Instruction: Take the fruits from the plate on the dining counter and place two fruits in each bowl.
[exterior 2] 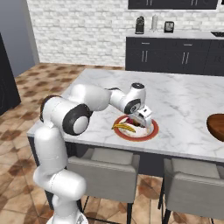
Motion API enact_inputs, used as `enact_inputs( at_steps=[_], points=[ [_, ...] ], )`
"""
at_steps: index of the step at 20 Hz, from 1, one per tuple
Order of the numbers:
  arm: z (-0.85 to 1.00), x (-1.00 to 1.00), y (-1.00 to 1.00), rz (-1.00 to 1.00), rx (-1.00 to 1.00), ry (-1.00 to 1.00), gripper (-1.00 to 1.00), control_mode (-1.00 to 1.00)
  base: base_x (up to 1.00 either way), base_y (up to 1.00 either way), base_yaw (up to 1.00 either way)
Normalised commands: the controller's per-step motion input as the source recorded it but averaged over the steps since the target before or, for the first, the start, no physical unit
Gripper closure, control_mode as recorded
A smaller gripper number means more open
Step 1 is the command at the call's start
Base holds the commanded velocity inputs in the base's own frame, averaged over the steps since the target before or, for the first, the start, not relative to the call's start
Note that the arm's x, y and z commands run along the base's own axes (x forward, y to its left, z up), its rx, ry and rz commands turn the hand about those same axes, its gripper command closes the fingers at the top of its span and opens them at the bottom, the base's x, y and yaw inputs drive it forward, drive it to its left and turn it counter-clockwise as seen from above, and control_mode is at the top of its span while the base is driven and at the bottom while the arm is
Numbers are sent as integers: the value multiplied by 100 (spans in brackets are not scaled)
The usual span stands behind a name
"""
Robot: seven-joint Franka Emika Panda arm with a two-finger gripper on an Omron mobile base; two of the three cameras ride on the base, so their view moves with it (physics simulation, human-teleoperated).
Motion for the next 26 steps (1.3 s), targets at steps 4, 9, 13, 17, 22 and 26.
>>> enact_inputs(
  at_steps=[4,9,13,17,22,26],
  points=[
    [65,-29,96,27,-4,-27,100,-100,0,0,0],
    [47,-6,100,37,-2,-28,100,-100,0,0,0],
    [51,0,100,52,0,-26,100,-100,0,0,0],
    [74,-6,100,50,-14,-7,100,-100,0,0,0],
    [61,-2,100,42,-28,16,100,-100,0,0,0],
    [-3,34,91,15,-19,45,100,-100,0,0,0]
  ],
)
